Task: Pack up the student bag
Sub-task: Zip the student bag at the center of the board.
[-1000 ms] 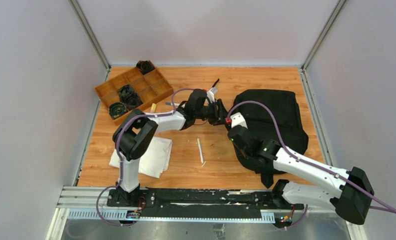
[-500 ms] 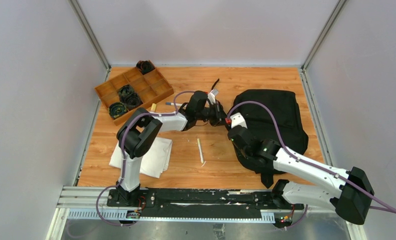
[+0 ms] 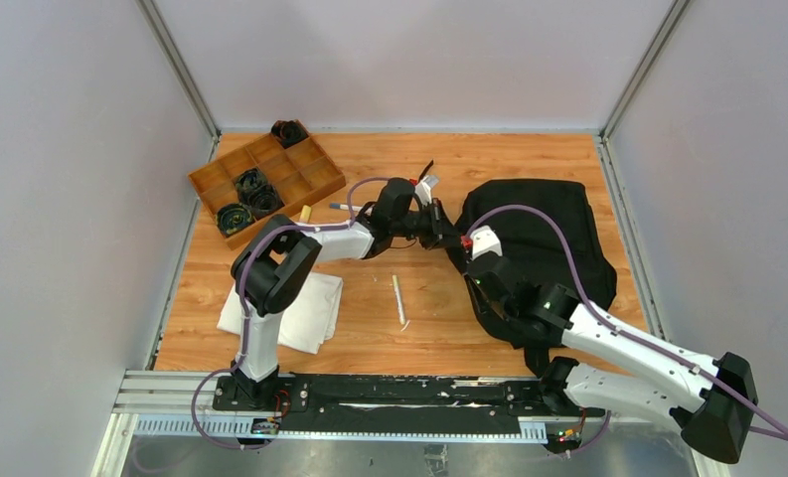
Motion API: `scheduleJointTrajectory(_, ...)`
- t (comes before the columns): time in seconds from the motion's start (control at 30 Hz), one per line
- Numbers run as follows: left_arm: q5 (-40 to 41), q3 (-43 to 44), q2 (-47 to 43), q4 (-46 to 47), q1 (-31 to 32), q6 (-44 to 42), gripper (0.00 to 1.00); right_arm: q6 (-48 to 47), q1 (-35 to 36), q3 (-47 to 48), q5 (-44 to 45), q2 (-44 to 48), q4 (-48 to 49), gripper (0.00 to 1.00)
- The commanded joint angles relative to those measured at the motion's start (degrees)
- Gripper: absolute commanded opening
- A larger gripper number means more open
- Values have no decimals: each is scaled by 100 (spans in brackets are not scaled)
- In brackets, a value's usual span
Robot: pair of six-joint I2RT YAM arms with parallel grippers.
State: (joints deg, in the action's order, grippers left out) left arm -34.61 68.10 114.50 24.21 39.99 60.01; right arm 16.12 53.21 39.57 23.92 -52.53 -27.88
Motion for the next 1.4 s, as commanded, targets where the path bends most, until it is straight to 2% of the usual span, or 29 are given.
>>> scheduleJointTrajectory(0.0, 203, 440, -109, 172, -143, -129, 0, 134, -12, -97, -415, 190, -507, 0)
scheduleJointTrajectory(0.27, 270, 576, -149, 172, -189, -183, 0, 245, -11, -125, -406, 229, -622, 0)
scheduleJointTrajectory(0.8, 262, 1204, 578, 172, -379, -351, 0, 262, -12, -77, -205, 403, -727, 0)
scheduleJointTrajectory(0.83, 262, 1177, 558, 172, -378, -390, 0, 294, -12, -62, -159, 390, -728, 7)
scheduleJointTrajectory(0.87, 281, 1164, 534, 172, -373, -431, 6, 319, -8, -39, -112, 379, -723, 20)
scheduleJointTrajectory(0.93, 312, 1101, 441, 168, -377, -522, 27, 324, -12, 32, -83, 360, -712, 43)
scheduleJointTrajectory(1.0, 383, 1095, 316, -62, -377, -709, 41, 322, -13, 137, -44, 339, -699, 54)
scheduleJointTrajectory(1.03, 458, 1095, 234, -250, -370, -892, 47, 312, -13, 198, -19, 326, -693, 57)
scheduleJointTrajectory(1.13, 839, 1064, -92, -815, -375, -1357, 57, 258, -12, 429, 16, 261, -693, 61)
scheduleJointTrajectory(1.37, 1924, 993, -1024, -2350, -377, -2415, 64, 58, -12, 1025, 86, 145, -673, 62)
